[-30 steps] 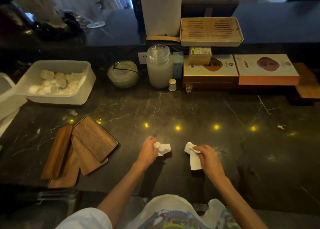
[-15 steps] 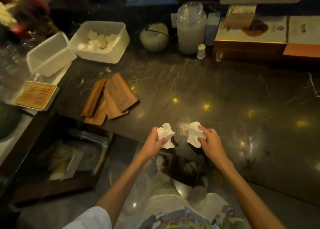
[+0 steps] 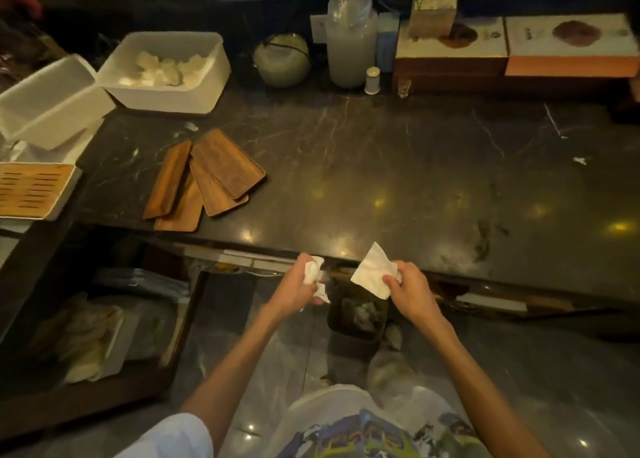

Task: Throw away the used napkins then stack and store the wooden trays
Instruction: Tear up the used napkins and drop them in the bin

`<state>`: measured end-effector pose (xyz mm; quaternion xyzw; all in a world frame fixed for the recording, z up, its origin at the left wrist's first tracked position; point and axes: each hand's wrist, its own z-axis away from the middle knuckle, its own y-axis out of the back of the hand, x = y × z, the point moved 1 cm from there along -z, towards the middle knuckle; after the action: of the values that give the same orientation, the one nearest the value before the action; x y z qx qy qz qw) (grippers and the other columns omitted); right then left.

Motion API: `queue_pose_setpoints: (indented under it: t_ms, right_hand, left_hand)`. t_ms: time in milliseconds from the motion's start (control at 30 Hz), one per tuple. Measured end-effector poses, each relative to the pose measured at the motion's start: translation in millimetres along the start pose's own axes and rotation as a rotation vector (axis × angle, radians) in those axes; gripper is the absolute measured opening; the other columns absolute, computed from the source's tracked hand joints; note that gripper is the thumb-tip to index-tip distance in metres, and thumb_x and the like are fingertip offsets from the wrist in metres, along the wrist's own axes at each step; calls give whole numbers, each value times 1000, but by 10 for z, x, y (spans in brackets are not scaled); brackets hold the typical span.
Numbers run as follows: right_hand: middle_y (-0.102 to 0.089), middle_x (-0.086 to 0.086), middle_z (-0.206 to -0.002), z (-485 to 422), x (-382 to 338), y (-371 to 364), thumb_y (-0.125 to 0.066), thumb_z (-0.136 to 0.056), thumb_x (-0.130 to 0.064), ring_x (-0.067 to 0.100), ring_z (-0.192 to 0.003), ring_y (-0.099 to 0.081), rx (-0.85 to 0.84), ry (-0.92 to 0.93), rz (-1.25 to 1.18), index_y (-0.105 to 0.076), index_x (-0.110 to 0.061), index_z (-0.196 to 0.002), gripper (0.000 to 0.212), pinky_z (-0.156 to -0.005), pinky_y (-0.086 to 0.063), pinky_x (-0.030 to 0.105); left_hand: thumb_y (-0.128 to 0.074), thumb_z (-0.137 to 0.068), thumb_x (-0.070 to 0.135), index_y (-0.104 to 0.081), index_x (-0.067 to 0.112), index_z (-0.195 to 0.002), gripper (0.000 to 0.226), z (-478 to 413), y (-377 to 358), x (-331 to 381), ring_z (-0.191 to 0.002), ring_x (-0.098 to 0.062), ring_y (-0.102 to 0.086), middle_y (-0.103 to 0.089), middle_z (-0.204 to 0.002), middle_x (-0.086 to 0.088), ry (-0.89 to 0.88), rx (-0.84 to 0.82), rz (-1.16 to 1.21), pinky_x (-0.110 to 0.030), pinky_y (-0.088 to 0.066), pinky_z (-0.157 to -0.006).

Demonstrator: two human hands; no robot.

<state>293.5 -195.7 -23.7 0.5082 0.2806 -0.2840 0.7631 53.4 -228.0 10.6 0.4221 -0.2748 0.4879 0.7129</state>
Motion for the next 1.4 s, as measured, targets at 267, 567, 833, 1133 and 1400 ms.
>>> queue_pose_setpoints:
  t_ms: [267, 567, 833, 1133, 1400]
  right_hand:
    - [-59, 9, -128, 1191, 137, -730, -54, -95, -14, 21, -116, -55, 34, -140, -105, -61, -12, -126, 33, -93, -48, 31]
    - [-40, 3, -146, 1586, 109, -1126, -40, -102, -25, 14, -119, -45, -39, -320, -350, -40, -19, -144, 43, -78, -43, 12]
    - [-56, 11, -132, 1298, 327, -1232, -49, -96, 1, 20, -119, -53, 48, -270, -210, -61, -7, -127, 35, -97, -44, 26]
    - [-61, 8, -127, 451, 1502, -2070, -52, -96, -8, 17, -112, -58, 89, -457, -241, -63, -10, -126, 31, -86, -49, 18]
    - [-63, 17, -117, -321, 2932, -3075, -63, -89, -4, 34, -107, -61, 113, -824, -510, -63, -3, -121, 32, -92, -54, 47]
  left_hand:
    - [-50, -83, -15, -61, 0, -95, 22, 730, 26, -877, -79, -20, -58, -56, -87, -9, 141, -21, 5, -36, -58, -61]
    - [-44, -97, 26, -42, -7, -136, 52, 914, 31, -1302, -121, -41, -50, -49, -131, -28, 597, -60, 354, -44, -43, -97]
    - [-45, -97, 10, -42, 14, -135, 39, 590, -122, -1476, -124, -32, -45, -35, -138, -16, 395, -48, 55, -49, -40, -108]
    - [-60, -86, -11, -68, -9, -106, 22, -477, -754, -2496, -84, -27, -62, -62, -96, -11, 343, -5, 96, -11, -51, -53]
    - [-60, -91, 4, -64, 7, -108, 18, -1566, -1613, -3896, -79, -11, -57, -59, -94, 0, 522, -16, 87, -19, -51, -68]
